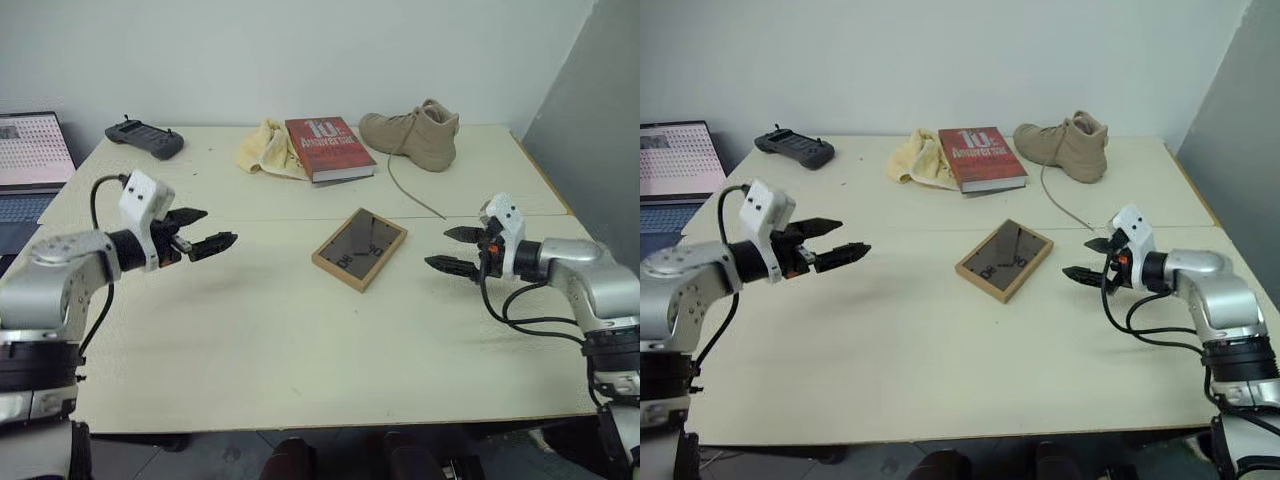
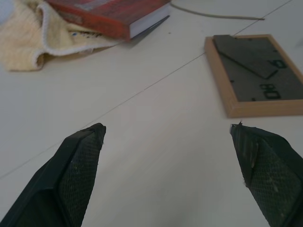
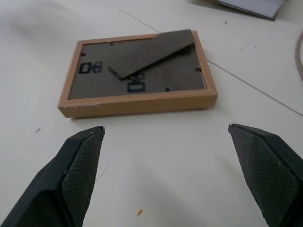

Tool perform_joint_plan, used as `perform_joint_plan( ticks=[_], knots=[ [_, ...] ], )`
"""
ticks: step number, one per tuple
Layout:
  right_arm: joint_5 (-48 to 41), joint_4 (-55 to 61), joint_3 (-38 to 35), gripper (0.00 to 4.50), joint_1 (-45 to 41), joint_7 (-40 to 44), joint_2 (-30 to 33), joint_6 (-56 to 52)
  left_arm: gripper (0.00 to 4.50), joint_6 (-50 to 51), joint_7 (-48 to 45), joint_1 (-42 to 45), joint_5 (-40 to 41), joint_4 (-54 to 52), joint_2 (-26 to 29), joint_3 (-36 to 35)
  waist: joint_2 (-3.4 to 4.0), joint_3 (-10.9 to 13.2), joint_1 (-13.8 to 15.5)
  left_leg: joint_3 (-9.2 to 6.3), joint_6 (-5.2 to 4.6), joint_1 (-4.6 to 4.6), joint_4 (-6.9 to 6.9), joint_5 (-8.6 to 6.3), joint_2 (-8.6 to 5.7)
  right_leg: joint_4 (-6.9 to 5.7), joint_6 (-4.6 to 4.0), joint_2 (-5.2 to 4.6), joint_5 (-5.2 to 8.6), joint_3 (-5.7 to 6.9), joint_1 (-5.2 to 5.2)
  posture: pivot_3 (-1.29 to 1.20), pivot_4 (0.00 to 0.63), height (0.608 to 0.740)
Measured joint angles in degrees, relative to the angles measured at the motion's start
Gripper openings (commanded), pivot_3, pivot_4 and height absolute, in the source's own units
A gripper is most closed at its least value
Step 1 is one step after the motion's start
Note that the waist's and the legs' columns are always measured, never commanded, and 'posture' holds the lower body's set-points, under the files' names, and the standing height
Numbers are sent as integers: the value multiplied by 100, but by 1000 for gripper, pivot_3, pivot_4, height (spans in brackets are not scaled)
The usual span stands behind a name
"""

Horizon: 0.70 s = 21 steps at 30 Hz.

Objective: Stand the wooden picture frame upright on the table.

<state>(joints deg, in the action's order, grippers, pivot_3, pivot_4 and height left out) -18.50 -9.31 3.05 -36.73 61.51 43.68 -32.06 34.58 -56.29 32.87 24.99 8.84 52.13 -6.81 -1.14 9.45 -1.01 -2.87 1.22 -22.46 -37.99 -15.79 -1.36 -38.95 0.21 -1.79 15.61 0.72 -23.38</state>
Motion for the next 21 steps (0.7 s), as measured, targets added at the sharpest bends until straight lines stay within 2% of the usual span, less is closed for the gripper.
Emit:
perform_joint_plan(
  ticks=[6, 8, 11, 15, 19, 21],
  knots=[
    [211, -446, 46, 4459, -288, -60, -68, 169, 4500, -391, -308, 397, -415, 712, -61, 400, 0, 0, -54, 1, 1, -17, -3, 1, 5, -3, -1, 0, 0, -3, -15, 0, 150, 740],
    [210, -452, 20, 4095, -299, -266, -223, 151, 4500, -439, -289, 537, -500, 880, -214, 422, 0, 0, -55, 0, 1, -20, -5, 1, 4, -4, 0, -1, 0, -2, -16, 0, 150, 740],
    [277, -455, 17, 3427, -294, -505, -319, 135, 4043, -565, -255, 702, -543, 1110, -441, 423, 0, 0, -50, 1, 1, -22, -9, 1, 3, -6, 0, -4, 0, -2, -17, 0, 150, 740],
    [467, -486, 53, 2493, -301, -766, -406, 131, 3169, -860, -268, 937, -758, 1608, -659, 536, -1, 0, -47, 0, 2, -26, -11, 1, 2, -5, 0, -5, -1, 2, -19, 0, 150, 740],
    [884, -1107, 155, 1590, -528, -1195, -694, 377, 2347, -1558, -94, 1547, -1252, 2508, -1212, 820, -3, -1, -22, 1, 2, -25, -17, 2, -2, -9, 0, -7, -1, 5, -17, 0, 150, 740],
    [1062, -1402, 221, 1096, -620, -1445, -973, 501, 1968, -2129, 374, 1912, -1643, 3192, -1716, 1039, -3, -1, -14, 5, 3, -28, -19, 2, -3, -8, 1, -10, -2, 2, -18, 0, 150, 740]
  ],
)
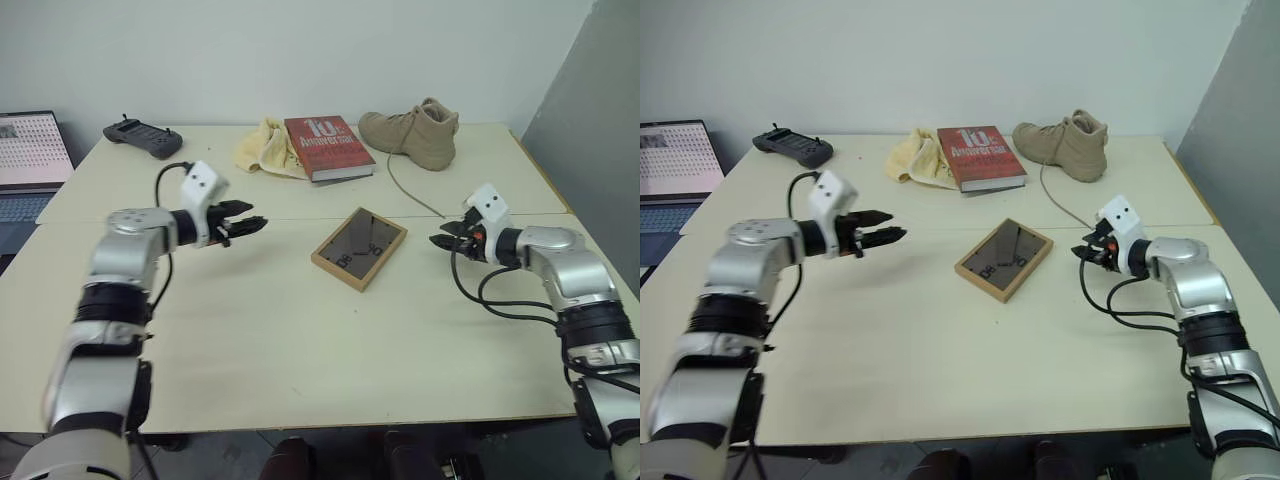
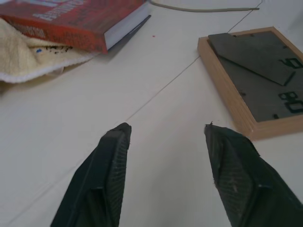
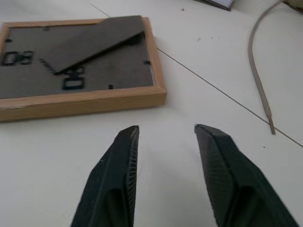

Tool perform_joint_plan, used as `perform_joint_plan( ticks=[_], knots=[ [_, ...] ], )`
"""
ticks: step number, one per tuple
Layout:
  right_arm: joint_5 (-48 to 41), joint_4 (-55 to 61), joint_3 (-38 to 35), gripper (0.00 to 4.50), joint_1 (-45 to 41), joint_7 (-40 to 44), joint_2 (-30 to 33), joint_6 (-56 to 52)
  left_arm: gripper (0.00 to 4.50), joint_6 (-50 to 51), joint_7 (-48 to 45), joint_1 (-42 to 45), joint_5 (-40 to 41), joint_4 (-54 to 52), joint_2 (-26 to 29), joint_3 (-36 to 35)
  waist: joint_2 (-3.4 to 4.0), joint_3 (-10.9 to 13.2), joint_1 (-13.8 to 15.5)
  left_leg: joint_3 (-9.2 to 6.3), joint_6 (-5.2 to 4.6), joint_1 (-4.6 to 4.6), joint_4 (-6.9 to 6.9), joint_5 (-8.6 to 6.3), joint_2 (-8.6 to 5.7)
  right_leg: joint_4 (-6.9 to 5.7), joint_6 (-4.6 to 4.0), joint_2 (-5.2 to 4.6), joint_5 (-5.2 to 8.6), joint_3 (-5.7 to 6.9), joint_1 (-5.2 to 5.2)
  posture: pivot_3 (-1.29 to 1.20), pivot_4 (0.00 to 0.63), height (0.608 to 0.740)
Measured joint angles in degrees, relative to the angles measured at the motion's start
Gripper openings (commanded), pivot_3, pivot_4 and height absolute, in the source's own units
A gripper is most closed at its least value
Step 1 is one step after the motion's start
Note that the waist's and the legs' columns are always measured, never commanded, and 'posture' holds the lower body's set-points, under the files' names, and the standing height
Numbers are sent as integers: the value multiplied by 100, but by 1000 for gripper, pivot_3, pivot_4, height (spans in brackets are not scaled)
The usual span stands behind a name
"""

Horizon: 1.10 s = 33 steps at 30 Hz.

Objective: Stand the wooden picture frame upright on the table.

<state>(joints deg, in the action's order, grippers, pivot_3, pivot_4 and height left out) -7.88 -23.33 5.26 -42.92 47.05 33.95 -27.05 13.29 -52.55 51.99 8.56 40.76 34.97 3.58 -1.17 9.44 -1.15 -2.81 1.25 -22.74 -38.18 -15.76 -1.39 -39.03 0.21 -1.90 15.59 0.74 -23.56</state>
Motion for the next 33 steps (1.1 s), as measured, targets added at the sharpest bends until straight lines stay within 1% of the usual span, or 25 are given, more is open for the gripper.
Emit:
perform_joint_plan(
  ticks=[2, 4, 5, 6, 8, 9, 12, 16, 21, 24, 28, 33],
  knots=[
    [150, -264, 75, 666, -64, -212, -231, 134, 1540, -412, 337, 205, -305, 556, -356, 148, 0, 0, -32, 6, 7, -4, -2, 4, 0, 2, 0, -2, 0, -2, -4, 0, 150, 740],
    [307, -556, 151, 105, -112, -402, -428, 303, 1076, -799, 681, 391, -533, 1148, -710, 227, -1, 0, -45, 11, 13, -11, -2, 7, 0, 1, 0, -3, 0, -6, -15, 0, 150, 740],
    [403, -761, 181, 0, -169, -532, -569, 367, 846, -993, 855, 463, -659, 1418, -905, 293, -1, 0, -50, 16, 19, -14, -1, 11, 0, 0, 1, -5, 0, -8, -19, 0, 150, 740],
    [455, -881, 217, 0, -205, -609, -654, 429, 577, -1133, 953, 493, -742, 1561, -1027, 336, -1, 0, -55, 18, 21, -17, -1, 12, 0, -3, 1, -5, 0, -10, -25, 0, 150, 740],
    [551, -1191, 256, 0, -348, -800, -831, 579, 167, -1415, 1099, 552, -906, 1915, -1248, 394, -1, 0, -82, 32, 23, -22, 2, 13, 2, -15, 0, -5, 0, -21, -46, 0, 150, 740],
    [595, -1296, 256, 0, -401, -881, -879, 611, 40, -1458, 1127, 584, -940, 2018, -1299, 395, -1, 0, -87, 34, 23, -23, 3, 13, 2, -18, 0, -5, 0, -22, -49, 0, 150, 740],
    [713, -1703, 260, 0, -655, -1182, -1230, 774, 40, -1519, 1154, 689, -999, 2218, -1498, 388, -1, 0, -105, 42, 23, -21, 4, 14, 5, -29, 0, -5, 0, -25, -55, 0, 150, 740],
    [822, -1992, 315, 0, -828, -1271, -1588, 938, 40, -1534, 964, 704, -1110, 2213, -1630, 468, -1, -1, -104, 45, 23, -22, 4, 14, 4, -34, 0, -6, 0, -27, -56, 0, 150, 740],
    [881, -2064, 309, 0, -835, -1198, -1819, 991, 40, -1354, 433, 297, -1126, 1502, -1363, 507, 0, -1, -126, 44, 24, -19, 4, 14, 4, -38, 0, -5, 0, -31, -57, 0, 150, 740],
    [881, -1885, 338, 0, -769, -1037, -1896, 938, 40, -1003, 178, -211, -1118, 787, -1155, 512, 0, -1, -161, 39, 24, -19, 4, 14, 4, -45, 0, -5, 0, -32, -60, 0, 150, 740],
    [863, -1065, 504, 0, -394, -613, -1885, 663, 40, -159, -165, -1079, -1026, -888, -774, 501, 0, -1, -182, 29, 24, -22, 5, 14, 3, -54, 0, -5, 0, -31, -61, 0, 150, 740],
    [662, 94, 644, 0, 151, -25, -1664, 117, 40, 987, -339, -1915, -806, -2578, -424, 478, 1, -1, -151, 19, 16, -22, 4, 9, -1, -44, 0, -5, 0, -27, -57, 0, 150, 740]
  ],
)
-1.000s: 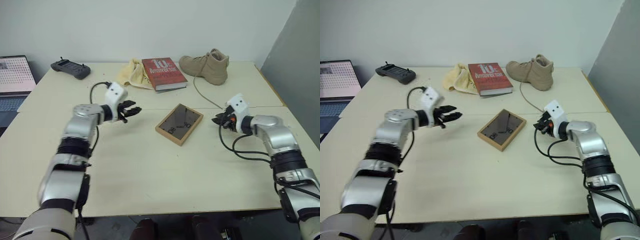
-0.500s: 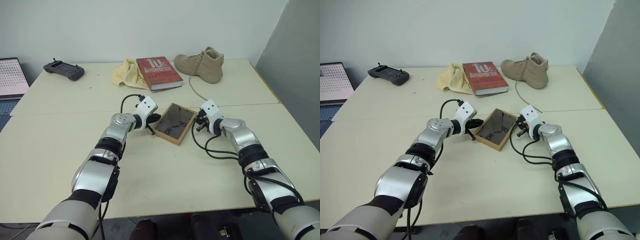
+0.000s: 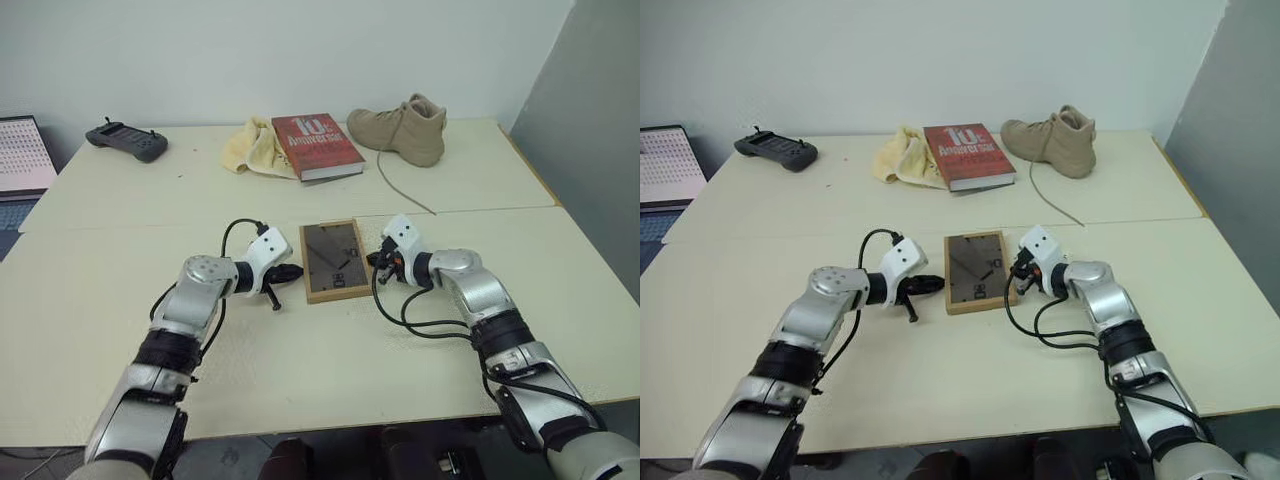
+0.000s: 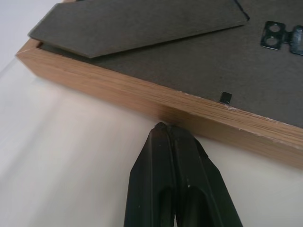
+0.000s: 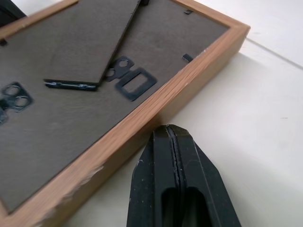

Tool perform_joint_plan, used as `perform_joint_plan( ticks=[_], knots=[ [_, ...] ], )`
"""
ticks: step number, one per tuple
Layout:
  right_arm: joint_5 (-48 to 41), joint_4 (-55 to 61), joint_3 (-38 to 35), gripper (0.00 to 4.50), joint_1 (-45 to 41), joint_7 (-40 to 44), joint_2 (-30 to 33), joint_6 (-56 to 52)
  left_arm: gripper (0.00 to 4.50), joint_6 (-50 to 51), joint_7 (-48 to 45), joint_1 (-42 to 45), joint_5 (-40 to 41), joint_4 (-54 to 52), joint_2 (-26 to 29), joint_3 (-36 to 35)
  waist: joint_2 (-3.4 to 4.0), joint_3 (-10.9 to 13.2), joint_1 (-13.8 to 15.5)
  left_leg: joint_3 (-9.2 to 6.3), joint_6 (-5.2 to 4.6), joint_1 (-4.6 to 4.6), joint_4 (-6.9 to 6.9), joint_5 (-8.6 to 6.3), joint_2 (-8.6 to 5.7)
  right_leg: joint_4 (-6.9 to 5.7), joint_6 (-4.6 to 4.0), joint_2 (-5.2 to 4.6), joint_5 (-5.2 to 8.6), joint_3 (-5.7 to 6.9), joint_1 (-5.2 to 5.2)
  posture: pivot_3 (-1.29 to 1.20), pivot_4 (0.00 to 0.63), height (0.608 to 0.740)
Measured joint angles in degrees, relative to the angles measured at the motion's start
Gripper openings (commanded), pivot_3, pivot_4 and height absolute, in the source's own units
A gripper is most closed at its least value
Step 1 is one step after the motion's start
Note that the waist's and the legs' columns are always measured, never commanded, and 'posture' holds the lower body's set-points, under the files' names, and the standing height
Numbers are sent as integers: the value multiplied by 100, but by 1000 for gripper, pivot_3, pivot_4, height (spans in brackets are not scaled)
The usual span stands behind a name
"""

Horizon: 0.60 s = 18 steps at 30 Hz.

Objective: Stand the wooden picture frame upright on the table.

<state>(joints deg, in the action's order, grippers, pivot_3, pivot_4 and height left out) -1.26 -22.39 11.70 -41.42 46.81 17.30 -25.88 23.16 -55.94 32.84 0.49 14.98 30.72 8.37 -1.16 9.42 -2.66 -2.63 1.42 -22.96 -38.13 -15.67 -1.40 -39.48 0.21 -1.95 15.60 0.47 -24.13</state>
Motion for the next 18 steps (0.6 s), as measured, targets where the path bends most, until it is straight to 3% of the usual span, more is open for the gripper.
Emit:
perform_joint_plan(
  ticks=[12, 18],
  knots=[
    [-524, 2199, 507, 0, 767, 1300, 820, -1025, 40, 1689, -606, -1511, 719, -3110, 1349, -109, 0, 0, 80, -11, -18, 5, 1, -10, 0, 7, -1, 2, 1, 7, 7, 0, 150, 740],
    [-405, 2279, 945, 0, 972, 1579, 1392, -749, 40, 1023, -950, -2162, 822, -3092, 2240, -233, 1, 1, 107, -12, -19, 7, 2, -11, -1, 11, -2, 2, 2, 10, 11, 0, 150, 740]
  ],
)
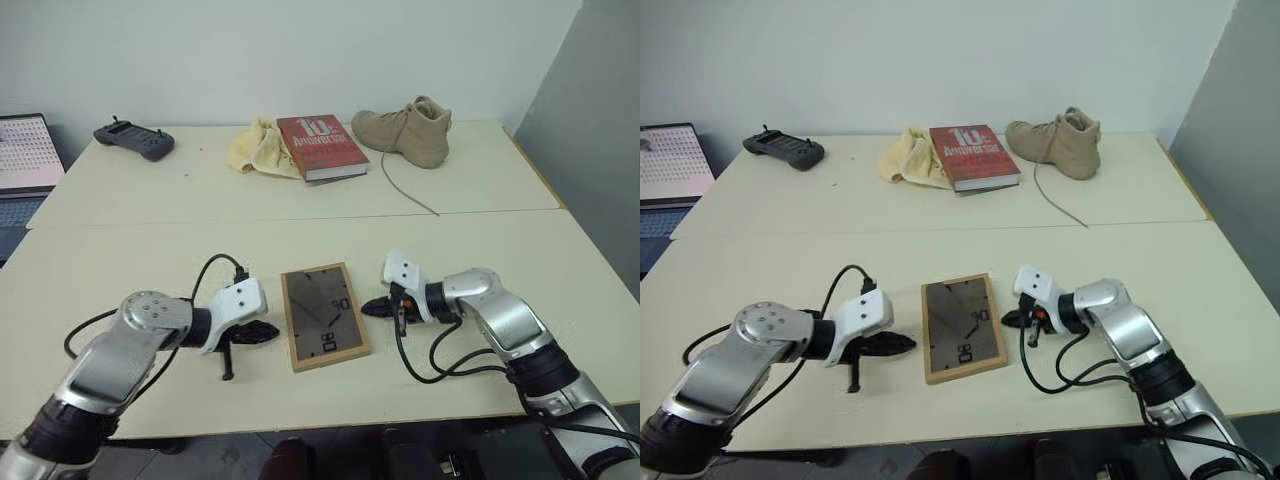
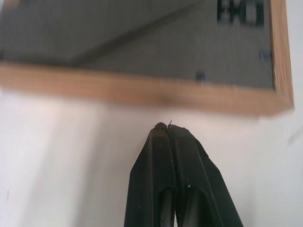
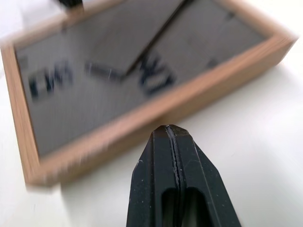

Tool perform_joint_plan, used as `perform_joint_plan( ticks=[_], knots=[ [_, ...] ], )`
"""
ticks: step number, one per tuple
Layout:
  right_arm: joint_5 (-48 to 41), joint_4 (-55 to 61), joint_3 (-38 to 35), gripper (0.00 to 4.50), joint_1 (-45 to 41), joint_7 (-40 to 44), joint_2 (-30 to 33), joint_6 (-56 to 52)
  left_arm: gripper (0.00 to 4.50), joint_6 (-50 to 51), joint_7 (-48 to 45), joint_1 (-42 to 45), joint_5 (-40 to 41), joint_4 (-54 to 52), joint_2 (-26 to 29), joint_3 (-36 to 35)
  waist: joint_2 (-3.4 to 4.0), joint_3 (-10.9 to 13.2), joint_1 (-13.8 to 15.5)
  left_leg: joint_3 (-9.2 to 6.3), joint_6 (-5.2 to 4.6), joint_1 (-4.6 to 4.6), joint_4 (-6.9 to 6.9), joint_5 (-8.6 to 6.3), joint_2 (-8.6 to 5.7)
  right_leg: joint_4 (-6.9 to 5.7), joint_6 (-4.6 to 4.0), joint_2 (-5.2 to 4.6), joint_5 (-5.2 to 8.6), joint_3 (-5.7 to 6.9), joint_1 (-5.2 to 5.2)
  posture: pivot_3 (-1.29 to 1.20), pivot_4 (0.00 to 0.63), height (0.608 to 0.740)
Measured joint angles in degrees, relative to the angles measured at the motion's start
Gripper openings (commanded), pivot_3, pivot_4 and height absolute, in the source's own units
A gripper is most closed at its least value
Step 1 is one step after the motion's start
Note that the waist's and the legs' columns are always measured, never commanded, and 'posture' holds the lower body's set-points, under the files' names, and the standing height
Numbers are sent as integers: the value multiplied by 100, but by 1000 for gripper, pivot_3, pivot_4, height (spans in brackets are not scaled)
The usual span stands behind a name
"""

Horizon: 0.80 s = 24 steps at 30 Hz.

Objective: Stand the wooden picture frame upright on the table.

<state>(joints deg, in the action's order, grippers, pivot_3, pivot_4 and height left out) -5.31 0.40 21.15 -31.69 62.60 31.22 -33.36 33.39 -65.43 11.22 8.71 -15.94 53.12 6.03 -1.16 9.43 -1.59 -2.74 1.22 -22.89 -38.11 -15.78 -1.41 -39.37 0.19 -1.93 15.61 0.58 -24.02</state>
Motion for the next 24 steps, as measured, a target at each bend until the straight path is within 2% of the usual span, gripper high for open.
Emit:
perform_joint_plan(
  ticks=[5, 6, 8, 11, 13, 15, 16, 18, 24],
  knots=[
    [-2, -2, -224, 0, 91, 103, 624, 190, 40, -238, -133, -290, 240, 703, 327, -660, 0, 0, 11, -7, -1, 0, 1, -1, 0, 12, 0, 0, 0, 9, 8, 0, 150, 740],
    [-7, -4, -275, 0, 93, 101, 658, 226, 392, 7, -172, -309, 482, 713, 325, -848, 0, 0, 6, -8, -2, 0, 1, -1, 1, 12, 1, 1, 0, 10, 8, 0, 150, 740],
    [-30, -16, -337, 0, 101, 91, 658, 370, 630, 935, -329, -345, 1229, 678, 317, -1279, -1, 0, -12, -10, -2, 0, 1, -1, 3, 11, 1, 3, 1, 10, 9, 0, 150, 740],
    [85, -187, -337, 0, 145, -19, 633, 744, 1310, 2869, -503, -426, 2672, 465, 309, -1987, -1, 0, -26, -10, -2, 0, 0, -1, 3, 10, 2, 5, 1, 10, 11, 0, 150, 740],
    [196, -303, -277, 0, 174, -81, 576, 929, 1827, 3871, -420, -434, 3317, 411, 220, -2276, -1, 0, -23, -14, -2, 5, 0, -1, 4, 10, 2, 6, 1, 12, 18, 0, 150, 740],
    [239, -341, -206, 0, 204, -153, 476, 1043, 2290, 4699, -161, -378, 3731, 434, -87, -2558, 0, 0, -21, -17, -1, 11, 0, -1, 4, 12, 2, 7, 1, 13, 25, 0, 150, 740],
    [281, -353, -181, 0, 202, -190, 393, 1092, 2488, 5160, 99, -255, 3919, 518, -419, -2805, -1, -1, -17, -20, -1, 18, -2, -1, 4, 12, 2, 7, 1, 15, 33, 0, 150, 740],
    [337, -356, -99, 0, 195, -266, 204, 1158, 2986, 5644, 530, -179, 4182, 704, -801, -3020, -9, -5, -18, -25, -1, 24, -2, -1, 8, 16, 1, 11, 1, 16, 41, 0, 150, 740],
    [469, -558, 12, 0, 62, -569, -360, 1164, 4252, 5867, 1727, -162, 4447, 999, -1619, -3294, -9, -7, -9, -31, 7, 44, 4, 3, 8, 23, 0, 13, 0, 9, 54, 0, 150, 740]
  ],
)
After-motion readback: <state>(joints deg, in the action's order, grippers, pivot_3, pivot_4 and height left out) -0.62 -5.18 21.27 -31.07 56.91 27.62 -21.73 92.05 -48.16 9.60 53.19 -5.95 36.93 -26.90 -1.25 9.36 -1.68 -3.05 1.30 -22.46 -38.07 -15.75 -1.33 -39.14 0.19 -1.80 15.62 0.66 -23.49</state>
